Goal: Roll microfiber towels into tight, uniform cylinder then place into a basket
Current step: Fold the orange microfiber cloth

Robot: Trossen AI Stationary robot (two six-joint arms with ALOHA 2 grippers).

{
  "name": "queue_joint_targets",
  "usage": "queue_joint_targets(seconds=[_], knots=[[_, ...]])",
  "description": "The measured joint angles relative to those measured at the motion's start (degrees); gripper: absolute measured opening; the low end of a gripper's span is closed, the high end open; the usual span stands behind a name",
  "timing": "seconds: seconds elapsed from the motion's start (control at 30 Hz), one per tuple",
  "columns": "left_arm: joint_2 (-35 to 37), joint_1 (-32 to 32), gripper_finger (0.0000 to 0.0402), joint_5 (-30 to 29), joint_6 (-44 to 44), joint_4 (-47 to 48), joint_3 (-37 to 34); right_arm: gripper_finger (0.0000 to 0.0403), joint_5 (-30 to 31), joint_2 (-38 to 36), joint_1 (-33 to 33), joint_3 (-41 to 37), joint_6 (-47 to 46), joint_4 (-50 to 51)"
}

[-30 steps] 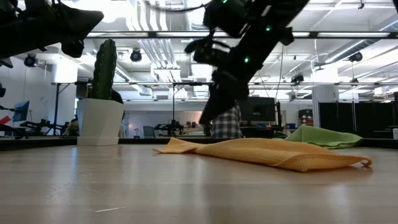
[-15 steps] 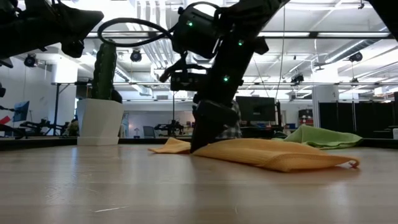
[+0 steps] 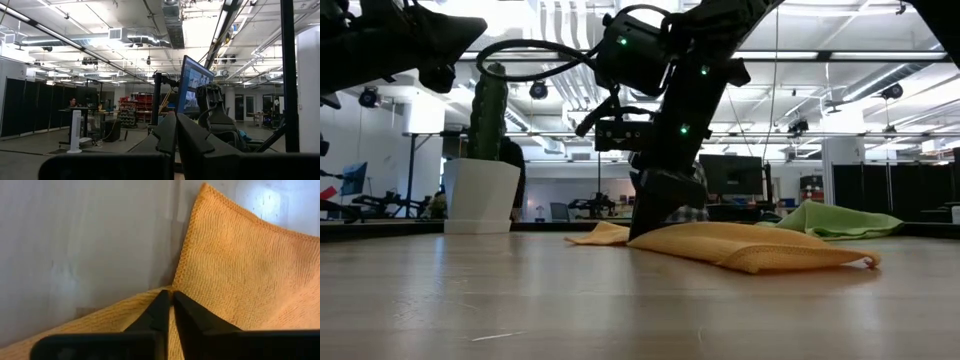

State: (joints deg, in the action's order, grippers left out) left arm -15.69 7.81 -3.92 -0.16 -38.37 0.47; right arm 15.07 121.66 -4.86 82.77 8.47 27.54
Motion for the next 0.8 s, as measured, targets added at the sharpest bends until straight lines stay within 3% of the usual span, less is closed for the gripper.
queue_joint_targets(seconds=[0.57, 0.8], knots=[[0.03, 0.0, 0.0, 0.02, -0.11, -0.07, 0.0, 0.0009, -0.72, -0.22, -0.11, 8.76, -0.22, -1.82], [0.09, 0.02, 0.0, 0.02, -0.11, -0.1, 0.0, 0.0009, -11.54, 1.34, 0.0, 9.97, -7.1, -18.37]])
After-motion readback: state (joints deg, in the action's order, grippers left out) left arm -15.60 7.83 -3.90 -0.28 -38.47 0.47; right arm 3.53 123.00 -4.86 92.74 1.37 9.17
